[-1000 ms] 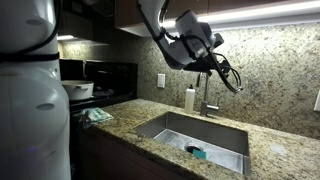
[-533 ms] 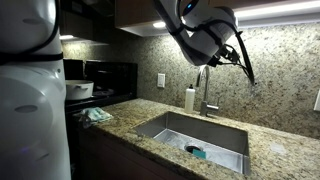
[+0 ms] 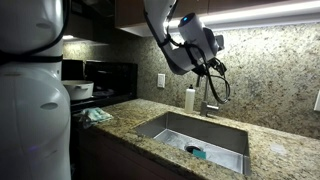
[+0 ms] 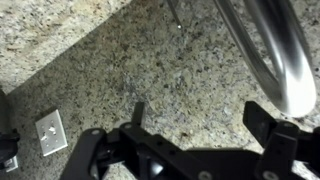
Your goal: Push the faucet to the left, use the sponge in the sink to wipe the sink
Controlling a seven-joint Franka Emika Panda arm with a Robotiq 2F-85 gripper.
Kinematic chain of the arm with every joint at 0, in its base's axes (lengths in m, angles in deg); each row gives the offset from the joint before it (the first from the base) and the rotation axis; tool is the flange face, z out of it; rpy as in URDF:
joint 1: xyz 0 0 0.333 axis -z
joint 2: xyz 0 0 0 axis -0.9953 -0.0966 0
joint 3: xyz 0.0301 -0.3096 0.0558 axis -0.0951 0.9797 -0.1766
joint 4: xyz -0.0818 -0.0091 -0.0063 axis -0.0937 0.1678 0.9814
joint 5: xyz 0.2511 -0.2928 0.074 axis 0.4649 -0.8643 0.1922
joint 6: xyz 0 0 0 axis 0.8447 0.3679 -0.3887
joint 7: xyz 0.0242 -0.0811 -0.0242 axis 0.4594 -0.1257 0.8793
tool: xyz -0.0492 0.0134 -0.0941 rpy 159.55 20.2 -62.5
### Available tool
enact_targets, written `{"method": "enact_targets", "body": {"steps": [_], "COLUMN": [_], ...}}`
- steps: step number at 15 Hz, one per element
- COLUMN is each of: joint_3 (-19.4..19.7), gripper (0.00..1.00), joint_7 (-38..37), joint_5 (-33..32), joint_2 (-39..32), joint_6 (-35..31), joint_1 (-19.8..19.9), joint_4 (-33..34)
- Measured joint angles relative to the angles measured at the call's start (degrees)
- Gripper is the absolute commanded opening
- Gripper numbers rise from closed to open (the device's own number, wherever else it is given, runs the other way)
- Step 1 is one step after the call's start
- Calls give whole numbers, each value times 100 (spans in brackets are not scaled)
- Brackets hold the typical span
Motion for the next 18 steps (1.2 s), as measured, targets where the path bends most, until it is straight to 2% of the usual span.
{"method": "enact_targets", "body": {"steps": [4, 6, 7, 9, 11, 14, 18], "joint_3": [189, 694, 969, 1225, 1582, 2690, 4284], "gripper": [100, 100, 100, 100, 100, 100, 100], "joint_7": [1693, 2118, 2393, 2952, 3548, 4577, 5179], "joint_5": [1676, 2002, 2291, 2992, 3829, 5165, 6093], "joint_2": [-429, -733, -891, -1011, -987, -998, -1215], "joint_6": [-127, -596, -826, -793, -773, -675, -623], "joint_1": [-51, -452, -769, -1413, -2261, -3663, -5286], "joint_4": [-309, -438, -505, -430, -182, 326, 643]}}
